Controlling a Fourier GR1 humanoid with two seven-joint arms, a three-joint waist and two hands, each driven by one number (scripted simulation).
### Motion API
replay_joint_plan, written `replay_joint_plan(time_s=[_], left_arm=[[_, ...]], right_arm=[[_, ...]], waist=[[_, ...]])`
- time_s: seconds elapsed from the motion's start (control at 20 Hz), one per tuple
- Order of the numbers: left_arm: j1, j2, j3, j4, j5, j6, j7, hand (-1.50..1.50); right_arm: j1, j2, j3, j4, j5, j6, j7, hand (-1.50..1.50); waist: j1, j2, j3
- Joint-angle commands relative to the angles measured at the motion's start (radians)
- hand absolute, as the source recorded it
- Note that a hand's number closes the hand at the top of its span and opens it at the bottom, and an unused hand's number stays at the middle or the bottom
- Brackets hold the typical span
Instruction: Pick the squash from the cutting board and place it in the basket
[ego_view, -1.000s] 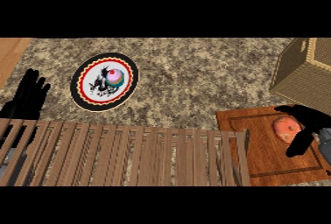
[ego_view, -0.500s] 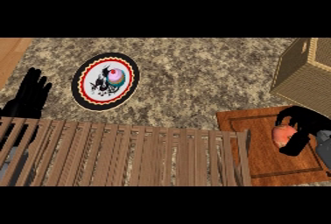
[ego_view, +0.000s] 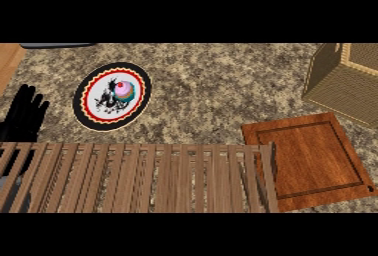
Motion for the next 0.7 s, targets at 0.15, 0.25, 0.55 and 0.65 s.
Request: replay_joint_plan(time_s=[0.15,0.25,0.55,0.65], left_arm=[[-0.032,0.116,-0.080,-0.051,-0.131,-0.092,-0.078,0.00],[-0.029,0.115,-0.091,-0.050,-0.137,-0.096,-0.073,0.00],[-0.021,0.123,-0.068,-0.043,-0.137,-0.083,-0.069,0.00],[-0.023,0.129,-0.072,-0.051,-0.134,-0.095,-0.063,0.00]], right_arm=[[0.020,-0.123,-0.124,0.187,0.005,-0.183,-0.188,1.50],[-0.003,-0.145,-0.172,0.213,-0.020,-0.223,-0.240,1.50],[-0.122,-0.130,-0.402,0.225,-0.235,-0.279,-0.396,1.50],[-0.155,-0.141,-0.457,0.230,-0.297,-0.233,-0.453,1.50]], waist=[[-0.007,0.003,0.015],[-0.008,-0.001,0.014],[-0.030,-0.023,0.014],[-0.022,-0.024,0.013]])
